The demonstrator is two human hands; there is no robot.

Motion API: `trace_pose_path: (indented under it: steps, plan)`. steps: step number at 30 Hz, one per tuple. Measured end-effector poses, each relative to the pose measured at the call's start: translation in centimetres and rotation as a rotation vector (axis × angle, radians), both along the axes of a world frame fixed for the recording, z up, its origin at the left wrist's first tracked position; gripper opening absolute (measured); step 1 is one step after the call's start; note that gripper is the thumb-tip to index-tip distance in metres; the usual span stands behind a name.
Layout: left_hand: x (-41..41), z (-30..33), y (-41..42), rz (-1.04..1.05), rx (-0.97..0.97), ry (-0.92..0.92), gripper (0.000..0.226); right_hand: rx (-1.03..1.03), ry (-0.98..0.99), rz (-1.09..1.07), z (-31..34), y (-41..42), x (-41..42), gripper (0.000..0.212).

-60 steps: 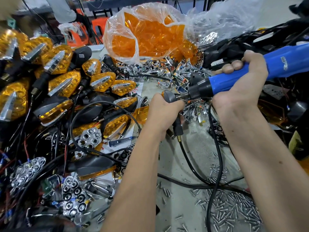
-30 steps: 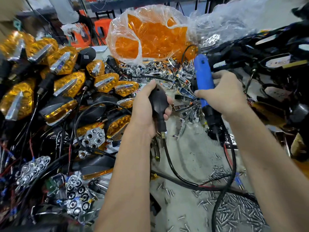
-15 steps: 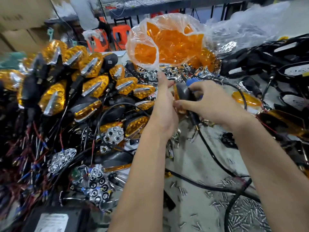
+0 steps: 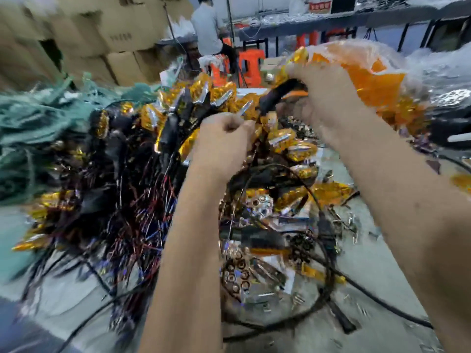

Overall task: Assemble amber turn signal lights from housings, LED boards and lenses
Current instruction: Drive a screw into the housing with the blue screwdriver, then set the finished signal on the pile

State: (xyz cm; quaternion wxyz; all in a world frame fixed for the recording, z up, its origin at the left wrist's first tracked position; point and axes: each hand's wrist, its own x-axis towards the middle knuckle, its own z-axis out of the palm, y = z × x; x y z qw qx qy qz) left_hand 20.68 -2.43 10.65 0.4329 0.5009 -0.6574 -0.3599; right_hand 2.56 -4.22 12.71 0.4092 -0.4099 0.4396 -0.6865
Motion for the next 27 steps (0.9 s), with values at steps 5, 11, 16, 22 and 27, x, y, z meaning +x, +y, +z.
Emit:
trace_pose_path:
  steps: [5, 11, 16, 22, 27]
  plan:
    - [5.5, -0.3, -2.9, 0.498, -0.256, -0.417, 0.025, -0.002, 0.302, -0.077, 0.4, -5.5, 4.4, 0.038]
    - [4.2, -2.7, -2.9, 0.595, -0.201, -0.483, 0.023, 0.134, 0.377, -0.211, -1.2, -8.1, 5.1, 0.070]
    - [1.3, -2.1, -1.4, 0.650, -0.211, -0.473, 0.053, 0.081, 0.432, -0.190, -2.3, -5.9, 4.8, 0.063]
    - [-6.1, -3.1, 1.8, 0.529, -0.522, -0.058, 0.020, 0.195, 0.349, -0.291, -5.4, -0.4, 1.2, 0.032]
    - [-13.0, -6.4, 2.8, 0.159, -0.222, -0.027, 0.008, 0.399, 0.673, -0.374, -9.9, 3.0, -5.4, 0.022]
